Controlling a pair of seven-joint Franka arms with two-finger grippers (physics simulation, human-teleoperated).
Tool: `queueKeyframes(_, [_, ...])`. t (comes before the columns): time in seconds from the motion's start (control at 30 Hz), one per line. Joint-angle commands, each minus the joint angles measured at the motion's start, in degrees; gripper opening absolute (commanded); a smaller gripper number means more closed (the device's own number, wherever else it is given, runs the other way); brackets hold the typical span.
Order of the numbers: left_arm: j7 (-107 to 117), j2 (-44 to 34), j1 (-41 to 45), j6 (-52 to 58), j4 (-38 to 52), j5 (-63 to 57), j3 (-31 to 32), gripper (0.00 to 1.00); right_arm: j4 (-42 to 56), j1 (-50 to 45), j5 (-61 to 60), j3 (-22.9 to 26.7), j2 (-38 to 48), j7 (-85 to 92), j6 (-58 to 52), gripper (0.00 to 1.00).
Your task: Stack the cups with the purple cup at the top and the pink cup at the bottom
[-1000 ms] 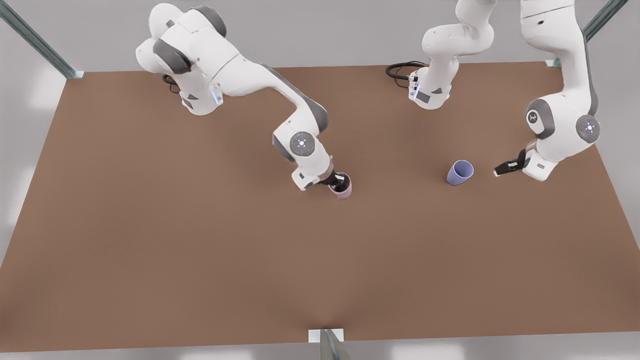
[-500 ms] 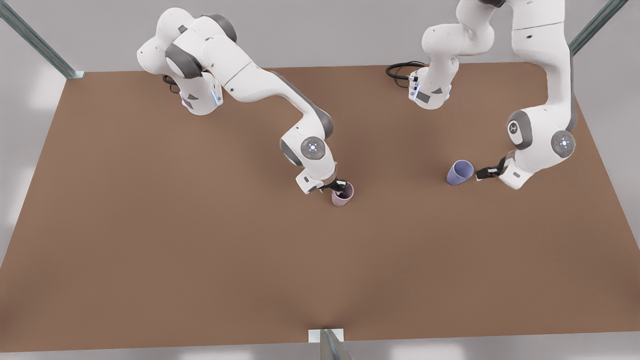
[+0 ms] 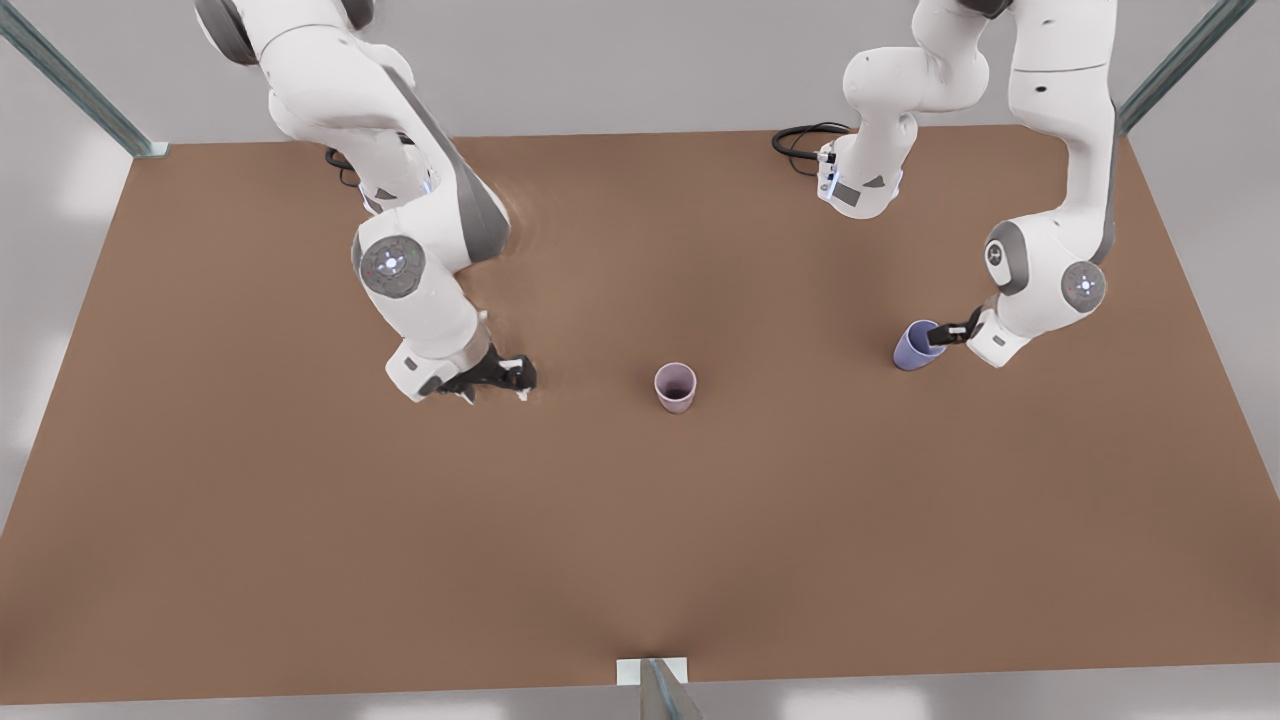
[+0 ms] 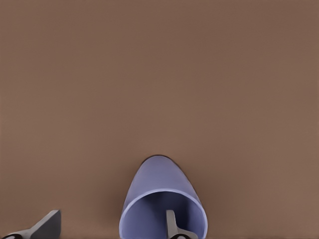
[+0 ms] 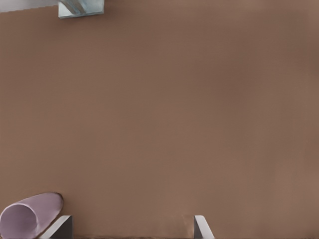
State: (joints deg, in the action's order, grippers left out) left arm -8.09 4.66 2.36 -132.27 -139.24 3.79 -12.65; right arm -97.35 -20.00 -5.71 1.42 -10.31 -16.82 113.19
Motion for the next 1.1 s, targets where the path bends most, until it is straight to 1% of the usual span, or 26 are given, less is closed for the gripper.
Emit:
queueKeyframes(0.0, [0.0,0.1,-0.1,-0.7,-0.5,0.0,0.0,1.00,0.6,2.0,0.1,0.0,0.9,3.6,-3.2,1.00])
queueKeyframes(0.03, [0.0,0.2,-0.1,-1.5,-1.1,0.0,0.0,1.00,2.2,10.9,0.2,0.0,3.2,12.8,-8.8,1.00])
queueKeyframes(0.07, [0.0,0.2,-0.1,-1.5,-1.3,0.0,0.0,1.00,5.1,14.0,1.5,2.0,3.3,16.6,-14.0,1.00])
queueKeyframes(0.1, [0.0,0.3,-0.1,-1.5,-1.5,0.0,-0.3,1.00,9.0,14.5,4.0,3.5,2.7,16.7,-20.6,1.00])
queueKeyframes(0.13, [0.0,0.3,-0.1,-1.5,-1.6,0.0,-0.4,1.00,9.2,14.6,6.3,4.5,3.0,17.1,-20.6,1.00])
queueKeyframes(0.17, [0.0,0.3,-0.1,-1.7,-2.1,0.0,-0.4,1.00,9.5,14.1,6.4,4.4,2.3,16.7,-20.1,1.00])
queueKeyframes(0.2, [0.0,0.7,-0.1,-2.1,-2.2,0.0,-0.4,0.95,9.4,14.7,5.7,4.4,0.7,16.8,-14.1,1.00])
queueKeyframes(0.23, [0.0,1.2,-0.1,-2.6,-2.2,0.0,-0.4,0.88,9.5,14.7,5.5,4.4,-0.4,17.2,-12.7,1.00])
queueKeyframes(0.27, [0.1,1.7,-0.1,-3.3,-2.2,0.1,-0.3,0.77,9.5,14.6,5.4,4.4,-0.5,17.0,-12.7,1.00])
queueKeyframes(0.3, [0.1,2.3,-0.1,-3.7,-2.2,0.1,-0.3,0.54,9.2,13.9,5.5,4.3,-0.4,16.6,-13.0,1.00])
queueKeyframes(0.33, [0.1,2.4,-0.1,-3.7,-2.2,0.1,-0.3,0.48,9.5,13.8,6.2,4.2,-0.2,16.6,-13.3,1.00])
queueKeyframes(0.37, [0.1,3.0,-0.1,-3.8,-2.2,0.2,-0.3,0.38,9.5,13.9,6.2,4.2,0.2,16.5,-13.6,1.00])
queueKeyframes(0.47, [0.1,3.4,-0.1,-4.5,-2.2,0.2,-0.3,0.24,10.9,14.8,5.4,4.4,-0.5,16.5,-13.7,1.00])
queueKeyframes(0.53, [0.2,3.4,-0.1,-4.5,-2.2,0.2,-0.3,0.21,11.7,15.3,5.3,4.5,-0.4,16.4,-13.8,1.00])
queueKeyframes(0.9, [0.6,2.9,0.0,-3.8,-2.0,0.7,0.1,0.21,13.5,16.4,5.1,4.6,-0.7,16.2,-13.8,1.00])
queueKeyframes(0.97, [0.7,1.9,0.0,-3.8,-1.6,2.7,0.5,0.21,13.5,16.4,5.1,4.5,-0.8,16.2,-13.7,1.00])
queueKeyframes(1.03, [0.9,0.4,0.0,-3.9,0.5,8.0,3.1,0.21,13.5,16.4,5.1,4.5,-0.7,16.2,-13.8,1.00])
queueKeyframes(1.07, [1.8,-0.1,0.1,-3.8,1.1,8.3,3.8,0.21,13.5,16.4,5.1,4.6,-0.7,16.1,-13.8,1.00])
